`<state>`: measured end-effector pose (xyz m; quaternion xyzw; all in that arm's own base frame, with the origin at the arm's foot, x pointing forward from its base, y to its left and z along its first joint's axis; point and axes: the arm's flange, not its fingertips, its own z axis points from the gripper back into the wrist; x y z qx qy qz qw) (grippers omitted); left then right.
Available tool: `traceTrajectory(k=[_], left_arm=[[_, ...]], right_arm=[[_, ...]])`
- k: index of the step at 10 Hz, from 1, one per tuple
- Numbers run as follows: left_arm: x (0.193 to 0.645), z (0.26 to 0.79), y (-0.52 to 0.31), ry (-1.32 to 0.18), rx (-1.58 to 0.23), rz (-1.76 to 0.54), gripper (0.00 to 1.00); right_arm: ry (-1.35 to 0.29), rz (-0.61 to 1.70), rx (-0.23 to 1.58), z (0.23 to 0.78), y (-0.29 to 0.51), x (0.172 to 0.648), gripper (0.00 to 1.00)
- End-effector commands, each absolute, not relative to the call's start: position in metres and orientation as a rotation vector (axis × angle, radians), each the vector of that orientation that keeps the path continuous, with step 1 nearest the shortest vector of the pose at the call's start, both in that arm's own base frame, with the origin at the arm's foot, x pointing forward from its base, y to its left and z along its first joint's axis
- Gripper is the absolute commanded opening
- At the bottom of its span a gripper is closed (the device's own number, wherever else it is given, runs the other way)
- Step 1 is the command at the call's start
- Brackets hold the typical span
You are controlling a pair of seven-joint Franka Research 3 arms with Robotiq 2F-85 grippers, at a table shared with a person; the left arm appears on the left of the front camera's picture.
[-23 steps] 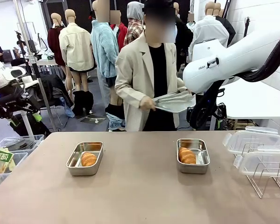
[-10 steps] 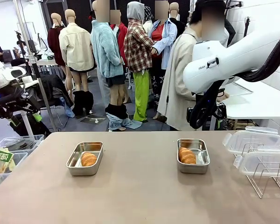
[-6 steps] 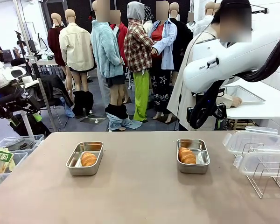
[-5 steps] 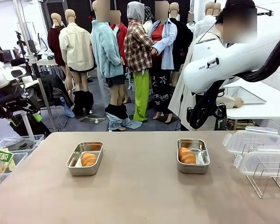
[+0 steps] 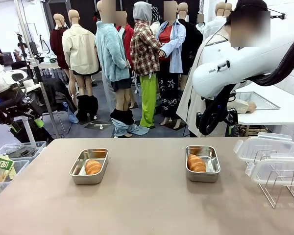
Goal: Place the bread in airtight containers.
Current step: Pick up one Airtight Container lid and hand it to the human.
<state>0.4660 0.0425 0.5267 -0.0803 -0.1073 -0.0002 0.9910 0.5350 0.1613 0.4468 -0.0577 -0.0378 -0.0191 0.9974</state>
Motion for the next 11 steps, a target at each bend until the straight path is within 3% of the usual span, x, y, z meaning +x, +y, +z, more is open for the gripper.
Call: traceTrajectory(k=[1, 11], left_arm=[[0.4674, 0.5287, 0.0442, -0.215, -0.143, 0.001, 1.0], [0.4674, 0.5287, 0.0442, -0.215, -0.143, 0.001, 1.0]], right_arm=[[-0.077, -0.037, -0.101, 0.4464, 0.1607, 0.5333, 1.0], [-0.077, -0.037, -0.101, 0.4464, 0.1607, 0.5333, 1.0]])
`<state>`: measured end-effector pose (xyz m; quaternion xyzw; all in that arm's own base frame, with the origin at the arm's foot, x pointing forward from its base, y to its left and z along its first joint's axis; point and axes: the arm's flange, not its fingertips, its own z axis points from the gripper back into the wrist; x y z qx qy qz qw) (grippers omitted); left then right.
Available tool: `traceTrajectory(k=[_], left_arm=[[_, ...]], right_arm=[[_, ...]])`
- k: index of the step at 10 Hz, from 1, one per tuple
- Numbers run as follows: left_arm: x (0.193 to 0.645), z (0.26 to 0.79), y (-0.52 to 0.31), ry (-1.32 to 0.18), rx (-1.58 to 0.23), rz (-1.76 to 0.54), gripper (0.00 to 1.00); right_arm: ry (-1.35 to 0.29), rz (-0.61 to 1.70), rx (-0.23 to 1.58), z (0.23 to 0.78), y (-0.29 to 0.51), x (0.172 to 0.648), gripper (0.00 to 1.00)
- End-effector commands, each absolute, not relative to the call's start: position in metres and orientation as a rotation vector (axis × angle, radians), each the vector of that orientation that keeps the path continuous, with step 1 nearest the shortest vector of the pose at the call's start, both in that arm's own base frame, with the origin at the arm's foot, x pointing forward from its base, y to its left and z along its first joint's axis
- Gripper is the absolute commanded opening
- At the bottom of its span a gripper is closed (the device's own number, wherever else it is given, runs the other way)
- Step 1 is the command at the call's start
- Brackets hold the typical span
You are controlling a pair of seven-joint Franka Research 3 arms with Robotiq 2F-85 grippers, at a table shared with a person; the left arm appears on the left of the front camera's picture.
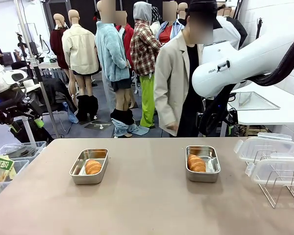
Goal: Place the bread in airtight containers.
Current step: Pick up one Airtight Container lid and hand it to the human.
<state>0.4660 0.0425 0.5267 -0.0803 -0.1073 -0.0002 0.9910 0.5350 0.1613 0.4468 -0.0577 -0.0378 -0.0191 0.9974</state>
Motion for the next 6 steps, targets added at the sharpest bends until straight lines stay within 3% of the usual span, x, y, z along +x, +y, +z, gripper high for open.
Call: traceTrajectory(k=[1, 6], left_arm=[[0.4674, 0.5287, 0.0442, -0.215, -0.143, 0.001, 1.0], [0.4674, 0.5287, 0.0442, -0.215, -0.143, 0.001, 1.0]], right_arm=[[-0.077, -0.037, -0.101, 0.4464, 0.1607, 0.5333, 1.0], [-0.077, -0.037, -0.101, 0.4464, 0.1607, 0.5333, 1.0]])
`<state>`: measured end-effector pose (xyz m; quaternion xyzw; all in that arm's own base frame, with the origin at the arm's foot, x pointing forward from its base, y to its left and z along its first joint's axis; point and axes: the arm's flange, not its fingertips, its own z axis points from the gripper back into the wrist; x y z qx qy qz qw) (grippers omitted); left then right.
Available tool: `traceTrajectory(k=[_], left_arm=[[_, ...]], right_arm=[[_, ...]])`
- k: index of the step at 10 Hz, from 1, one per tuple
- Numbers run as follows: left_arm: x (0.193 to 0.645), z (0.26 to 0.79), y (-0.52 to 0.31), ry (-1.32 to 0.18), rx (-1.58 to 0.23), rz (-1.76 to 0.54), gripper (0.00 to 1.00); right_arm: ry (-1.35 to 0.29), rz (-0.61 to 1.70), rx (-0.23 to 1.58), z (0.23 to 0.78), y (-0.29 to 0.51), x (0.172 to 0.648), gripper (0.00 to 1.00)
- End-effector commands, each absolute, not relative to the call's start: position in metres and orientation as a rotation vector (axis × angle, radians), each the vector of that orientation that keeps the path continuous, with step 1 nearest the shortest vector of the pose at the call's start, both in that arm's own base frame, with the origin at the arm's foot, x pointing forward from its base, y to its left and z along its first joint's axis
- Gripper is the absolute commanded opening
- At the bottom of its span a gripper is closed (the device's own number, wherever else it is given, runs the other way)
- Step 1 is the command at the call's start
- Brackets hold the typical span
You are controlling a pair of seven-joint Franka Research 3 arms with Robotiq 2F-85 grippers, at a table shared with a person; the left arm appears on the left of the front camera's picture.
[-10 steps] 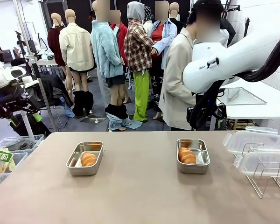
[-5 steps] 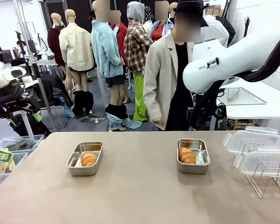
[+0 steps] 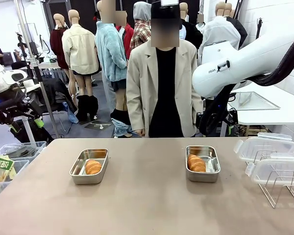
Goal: Place the bread in airtight containers.
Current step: Pick up one Airtight Container lid and hand it to the human.
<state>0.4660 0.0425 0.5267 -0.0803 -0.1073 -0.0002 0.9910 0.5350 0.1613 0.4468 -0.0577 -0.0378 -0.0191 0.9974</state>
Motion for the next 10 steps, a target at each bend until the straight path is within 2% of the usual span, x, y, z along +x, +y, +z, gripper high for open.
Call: traceTrajectory(k=[1, 10], left_arm=[[0.4674, 0.5287, 0.0442, -0.215, -0.143, 0.001, 1.0], [0.4674, 0.5287, 0.0442, -0.215, -0.143, 0.001, 1.0]], right_arm=[[-0.077, -0.037, -0.101, 0.4464, 0.1607, 0.5333, 1.0], [-0.077, -0.037, -0.101, 0.4464, 0.1607, 0.5333, 1.0]])
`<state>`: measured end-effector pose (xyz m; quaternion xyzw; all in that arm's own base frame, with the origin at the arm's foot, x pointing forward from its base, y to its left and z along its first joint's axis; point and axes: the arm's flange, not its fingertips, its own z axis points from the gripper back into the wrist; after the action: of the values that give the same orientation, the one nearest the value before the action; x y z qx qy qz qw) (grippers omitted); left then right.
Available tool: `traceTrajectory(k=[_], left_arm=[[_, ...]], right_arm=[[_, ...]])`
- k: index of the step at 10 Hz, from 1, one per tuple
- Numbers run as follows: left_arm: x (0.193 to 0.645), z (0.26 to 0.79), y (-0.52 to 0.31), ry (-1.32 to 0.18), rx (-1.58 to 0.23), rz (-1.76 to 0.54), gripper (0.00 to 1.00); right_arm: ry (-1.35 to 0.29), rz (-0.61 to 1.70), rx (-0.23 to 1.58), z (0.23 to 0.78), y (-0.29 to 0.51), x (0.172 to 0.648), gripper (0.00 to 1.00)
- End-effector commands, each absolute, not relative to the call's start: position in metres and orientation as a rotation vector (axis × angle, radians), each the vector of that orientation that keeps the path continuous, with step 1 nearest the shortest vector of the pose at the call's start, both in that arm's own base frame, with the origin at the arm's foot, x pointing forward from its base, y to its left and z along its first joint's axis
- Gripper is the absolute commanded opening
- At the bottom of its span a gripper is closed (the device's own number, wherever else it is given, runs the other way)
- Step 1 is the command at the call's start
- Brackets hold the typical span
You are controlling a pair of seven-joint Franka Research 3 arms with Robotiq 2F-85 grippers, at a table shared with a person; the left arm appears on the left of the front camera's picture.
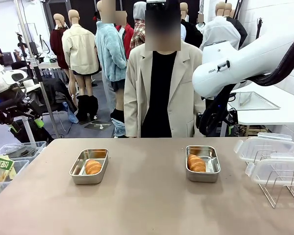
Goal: Place the bread in airtight containers.
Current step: Pick up one Airtight Container lid and hand it to the human.
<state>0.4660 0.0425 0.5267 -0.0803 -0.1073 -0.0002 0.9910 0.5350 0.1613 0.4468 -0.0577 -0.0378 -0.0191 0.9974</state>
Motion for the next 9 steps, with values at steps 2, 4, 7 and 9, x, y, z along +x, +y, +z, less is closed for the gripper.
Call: traceTrajectory(k=[2, 4, 7, 9], left_arm=[[0.4674, 0.5287, 0.0442, -0.215, -0.143, 0.001, 1.0], [0.4674, 0.5287, 0.0442, -0.215, -0.143, 0.001, 1.0], [0.4674, 0.5287, 0.0442, -0.215, -0.143, 0.001, 1.0], [0.4674, 0.5287, 0.0442, -0.215, -0.143, 0.001, 1.0]], right_arm=[[-0.077, -0.037, -0.101, 0.4464, 0.1607, 0.5333, 1.0], [-0.077, -0.037, -0.101, 0.4464, 0.1607, 0.5333, 1.0], [-0.077, -0.037, -0.101, 0.4464, 0.1607, 0.5333, 1.0], [-0.077, -0.037, -0.101, 0.4464, 0.1607, 0.5333, 1.0]])
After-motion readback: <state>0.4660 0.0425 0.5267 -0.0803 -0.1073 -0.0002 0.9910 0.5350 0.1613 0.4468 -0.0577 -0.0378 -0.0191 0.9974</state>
